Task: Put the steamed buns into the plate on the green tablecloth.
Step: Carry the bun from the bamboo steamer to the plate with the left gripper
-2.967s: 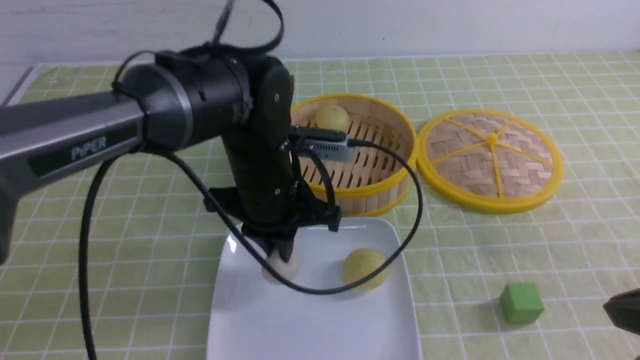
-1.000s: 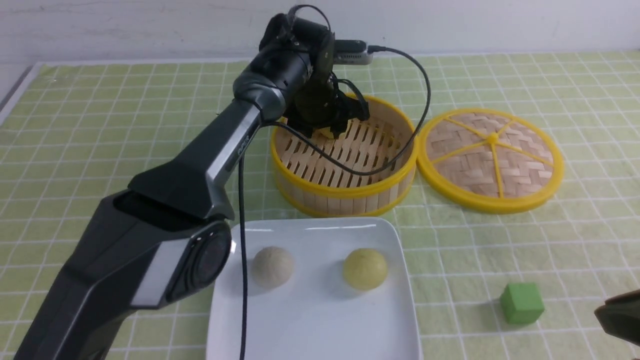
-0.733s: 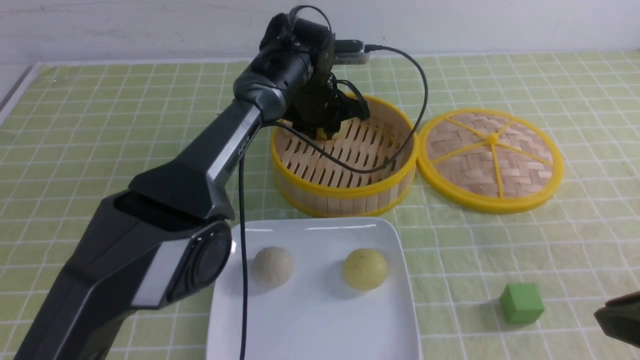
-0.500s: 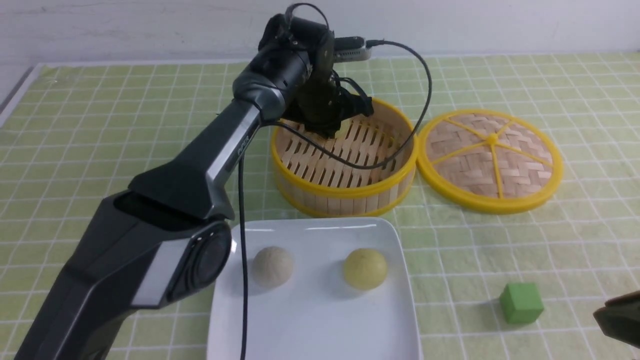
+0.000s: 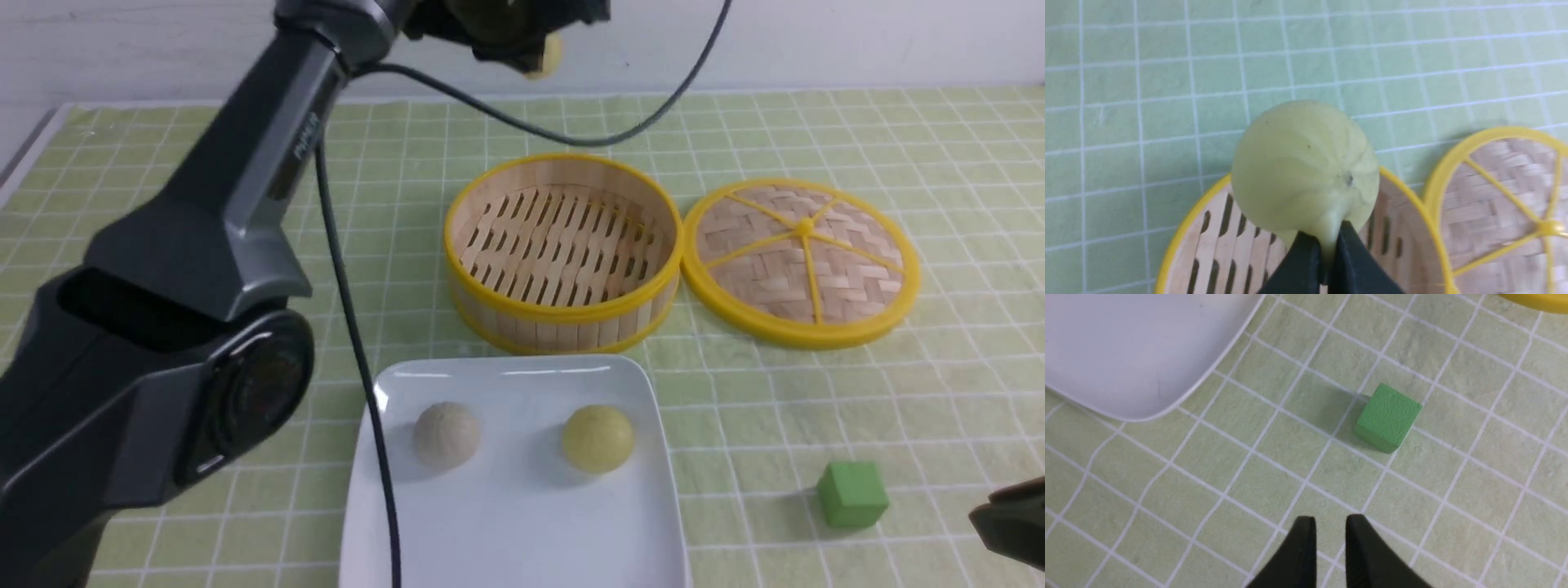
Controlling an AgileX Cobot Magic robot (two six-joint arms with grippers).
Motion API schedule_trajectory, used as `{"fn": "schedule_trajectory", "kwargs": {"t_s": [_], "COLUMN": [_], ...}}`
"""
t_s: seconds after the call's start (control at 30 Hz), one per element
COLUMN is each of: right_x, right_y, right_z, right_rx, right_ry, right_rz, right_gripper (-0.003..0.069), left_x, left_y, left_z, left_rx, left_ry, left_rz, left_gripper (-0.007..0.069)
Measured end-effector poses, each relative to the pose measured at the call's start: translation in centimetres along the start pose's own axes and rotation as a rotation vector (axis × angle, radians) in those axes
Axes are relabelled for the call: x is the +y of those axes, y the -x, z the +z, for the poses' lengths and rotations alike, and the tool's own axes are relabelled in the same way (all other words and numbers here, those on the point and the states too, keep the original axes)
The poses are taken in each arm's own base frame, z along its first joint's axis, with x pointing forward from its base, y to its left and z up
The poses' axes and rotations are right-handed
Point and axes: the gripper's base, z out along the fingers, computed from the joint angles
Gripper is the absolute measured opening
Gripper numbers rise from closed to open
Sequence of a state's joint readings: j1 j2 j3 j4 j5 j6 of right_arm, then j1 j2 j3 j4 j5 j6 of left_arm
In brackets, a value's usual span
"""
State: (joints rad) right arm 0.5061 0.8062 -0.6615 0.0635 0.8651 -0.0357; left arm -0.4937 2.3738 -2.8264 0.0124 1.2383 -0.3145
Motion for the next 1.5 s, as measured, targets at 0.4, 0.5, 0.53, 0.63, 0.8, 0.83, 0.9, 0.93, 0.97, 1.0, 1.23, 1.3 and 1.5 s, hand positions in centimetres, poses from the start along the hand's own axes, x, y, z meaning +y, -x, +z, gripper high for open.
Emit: {"fn": "schedule_trajectory", "kwargs": {"t_s": [0.4, 0.5, 0.53, 0.63, 0.8, 0.83, 0.9, 0.93, 0.97, 1.0, 1.23, 1.3, 1.5], "right_x": [0.0, 0.0, 0.0, 0.0, 0.0, 0.0, 0.0, 0.0, 0.0, 0.0, 0.0, 0.1, 0.5], "right_y": [0.0, 0.0, 0.0, 0.0, 0.3, 0.3, 0.4, 0.4, 0.4, 0.4, 0.3, 0.2, -0.8], "right_z": [0.0, 0.0, 0.0, 0.0, 0.0, 0.0, 0.0, 0.0, 0.0, 0.0, -0.2, -0.8, -4.8], "right_rx": [0.000, 0.000, 0.000, -0.001, -0.028, -0.035, -0.040, -0.043, -0.044, -0.046, -0.051, -0.053, -0.090], "right_ry": [0.001, 0.001, 0.001, 0.001, 0.000, 0.000, 0.000, -0.001, -0.003, -0.006, 0.002, 0.006, 0.034], "right_rz": [0.001, -0.002, -0.002, -0.002, -0.003, -0.003, -0.003, -0.004, -0.005, -0.008, 0.000, 0.001, 0.009], "right_gripper": [0.0144, 0.0148, 0.0149, 0.0152, 0.0153, 0.0153, 0.0153, 0.0153, 0.0153, 0.0153, 0.0154, 0.0139, 0.0035], "left_x": [-1.3, 0.2, 0.8, 2.4, 4.3, 5.0, 5.7, 6.0, 6.1, 6.3, 6.5, 6.5, 6.6], "left_y": [-2.3, -6.7, -8.5, -13.5, -20.3, -22.4, -24.4, -25.4, -25.6, -26.2, -26.4, -26.4, -26.8], "left_z": [-11.7, -11.6, -11.1, -10.4, -8.6, -7.9, -7.4, -7.1, -7.1, -6.9, -6.1, -5.7, -5.5], "left_rx": [0.153, 0.319, 0.388, 0.546, 0.669, 0.697, 0.718, 0.723, 0.728, 0.730, 0.652, 0.636, 0.688], "left_ry": [-0.184, -0.139, -0.122, -0.088, -0.065, -0.050, -0.035, -0.028, -0.025, -0.020, -0.020, -0.018, -0.011], "left_rz": [0.083, 0.105, 0.107, 0.099, 0.039, 0.023, 0.007, -0.002, -0.004, -0.010, -0.022, -0.024, -0.024], "left_gripper": [0.0022, 0.0023, 0.0022, 0.0022, 0.0024, 0.0025, 0.0026, 0.0026, 0.0026, 0.0027, 0.0041, 0.0062, 0.0218]}}
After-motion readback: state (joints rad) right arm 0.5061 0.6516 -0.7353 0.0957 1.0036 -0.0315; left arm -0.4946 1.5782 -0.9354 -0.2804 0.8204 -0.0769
